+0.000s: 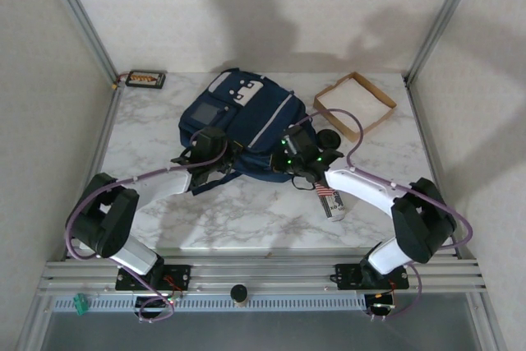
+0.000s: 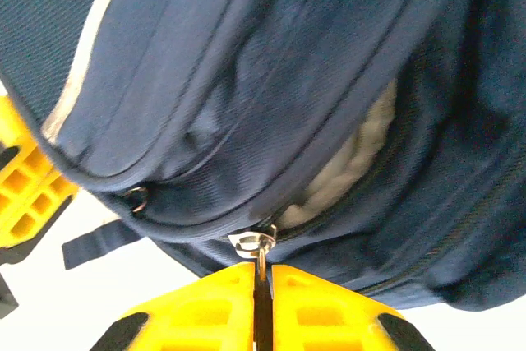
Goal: Pack books, pencil case, and school supplies into a backpack
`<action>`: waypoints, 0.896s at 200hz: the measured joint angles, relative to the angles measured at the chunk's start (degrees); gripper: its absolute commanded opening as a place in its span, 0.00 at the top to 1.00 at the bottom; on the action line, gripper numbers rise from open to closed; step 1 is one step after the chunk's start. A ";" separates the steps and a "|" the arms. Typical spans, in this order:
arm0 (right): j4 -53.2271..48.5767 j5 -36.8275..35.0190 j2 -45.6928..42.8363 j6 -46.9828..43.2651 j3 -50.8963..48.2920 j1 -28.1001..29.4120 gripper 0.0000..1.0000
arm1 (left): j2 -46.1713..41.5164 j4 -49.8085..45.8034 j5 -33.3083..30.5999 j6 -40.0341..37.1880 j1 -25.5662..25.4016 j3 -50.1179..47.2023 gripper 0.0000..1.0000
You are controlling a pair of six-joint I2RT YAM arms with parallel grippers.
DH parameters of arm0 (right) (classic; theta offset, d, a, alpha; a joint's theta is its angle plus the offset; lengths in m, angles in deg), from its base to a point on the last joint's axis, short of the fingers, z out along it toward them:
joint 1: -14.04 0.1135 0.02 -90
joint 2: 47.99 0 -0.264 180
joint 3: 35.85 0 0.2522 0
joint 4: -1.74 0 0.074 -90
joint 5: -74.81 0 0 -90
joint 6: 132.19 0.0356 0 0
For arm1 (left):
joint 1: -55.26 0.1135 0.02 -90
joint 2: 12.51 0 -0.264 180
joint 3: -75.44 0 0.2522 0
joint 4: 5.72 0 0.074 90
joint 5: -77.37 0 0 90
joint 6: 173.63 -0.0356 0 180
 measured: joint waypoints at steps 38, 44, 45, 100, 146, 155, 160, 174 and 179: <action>-0.09 0.15 -0.26 -6.10 -0.28 -0.63 0.89 | -0.48 -2.49 0.07 -1.68 0.48 1.01 1.00; 0.00 0.31 -0.26 -7.19 -0.28 -0.63 0.90 | -0.72 -2.71 0.04 -1.90 0.48 1.03 1.00; 0.00 0.35 -0.26 -7.41 -0.28 -0.63 0.90 | -0.74 -2.75 0.07 -1.92 0.48 1.03 1.00; -0.04 1.05 0.09 -16.92 -0.04 -1.18 1.00 | -2.25 -7.10 0.28 -4.83 2.19 1.99 1.00; 1.86 1.16 -0.74 -19.74 -0.09 -6.21 1.00 | -8.11 -14.14 3.50 -11.91 9.90 1.66 1.00; 2.47 1.40 -0.90 -20.31 -0.09 -6.21 1.00 | -8.83 -15.50 4.07 -13.92 12.00 1.64 1.00; 2.89 1.81 -0.92 -20.90 -0.09 -6.21 1.00 | -9.05 -16.15 4.39 -14.86 13.07 1.64 1.00; 4.00 3.58 -0.90 -21.86 -0.15 -6.14 1.00 | -9.05 -17.68 5.70 -17.66 16.17 1.68 1.00; 4.42 4.48 -0.90 -22.16 -0.20 -5.99 1.00 | -9.05 -18.03 6.36 -18.56 17.09 1.68 0.95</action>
